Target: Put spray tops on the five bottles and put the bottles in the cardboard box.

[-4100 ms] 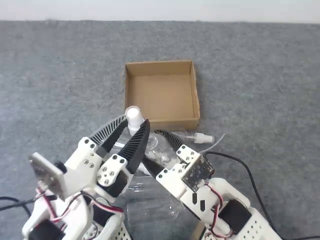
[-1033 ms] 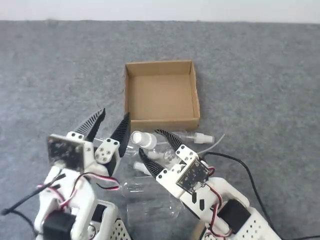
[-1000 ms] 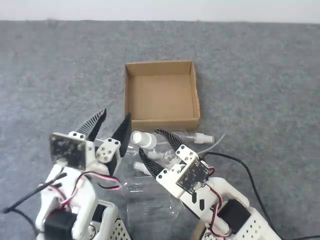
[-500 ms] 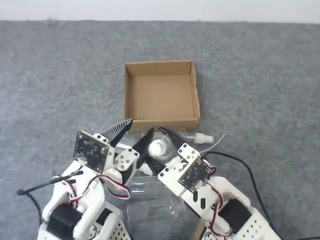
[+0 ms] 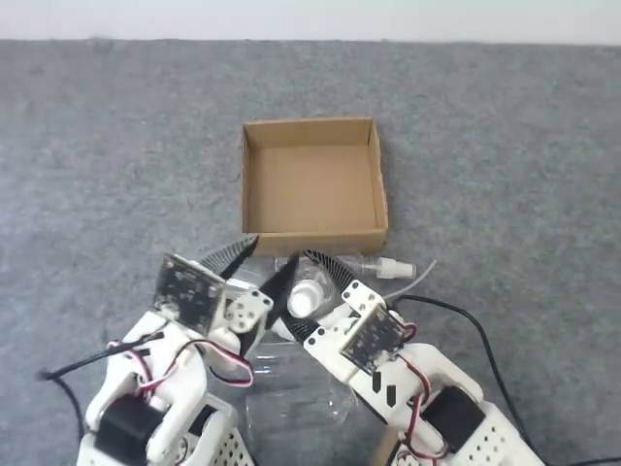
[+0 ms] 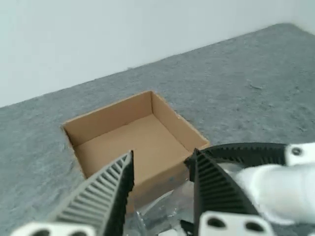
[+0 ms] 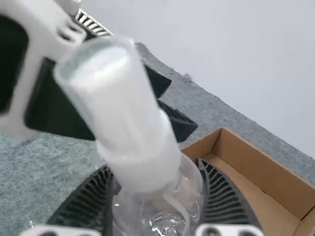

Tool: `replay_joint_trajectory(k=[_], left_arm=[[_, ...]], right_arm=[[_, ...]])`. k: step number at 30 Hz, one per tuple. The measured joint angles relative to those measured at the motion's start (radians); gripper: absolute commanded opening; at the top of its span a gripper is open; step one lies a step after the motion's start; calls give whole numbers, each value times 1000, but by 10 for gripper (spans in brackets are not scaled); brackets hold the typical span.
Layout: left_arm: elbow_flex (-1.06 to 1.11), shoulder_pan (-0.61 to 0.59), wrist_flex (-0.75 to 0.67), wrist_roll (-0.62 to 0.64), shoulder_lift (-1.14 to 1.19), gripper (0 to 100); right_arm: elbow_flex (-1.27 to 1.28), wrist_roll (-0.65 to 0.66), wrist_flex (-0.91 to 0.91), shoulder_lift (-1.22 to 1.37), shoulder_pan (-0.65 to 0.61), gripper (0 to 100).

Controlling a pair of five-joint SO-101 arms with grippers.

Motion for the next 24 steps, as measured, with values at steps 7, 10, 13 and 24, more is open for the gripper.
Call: replay_joint_trajectory(k=[7,10,13,24], left_arm=[[0,-175,-54,38,0,177],[0,-290,-77,40,0,177],[17,-410,-84,40,0,177],[222,-666,-117,41,2,177]], right_arm=[[0,0,0,0,-2,91],[0,0,0,0,-2,91],[0,0,0,0,-2,91],[0,0,0,0,-2,90]])
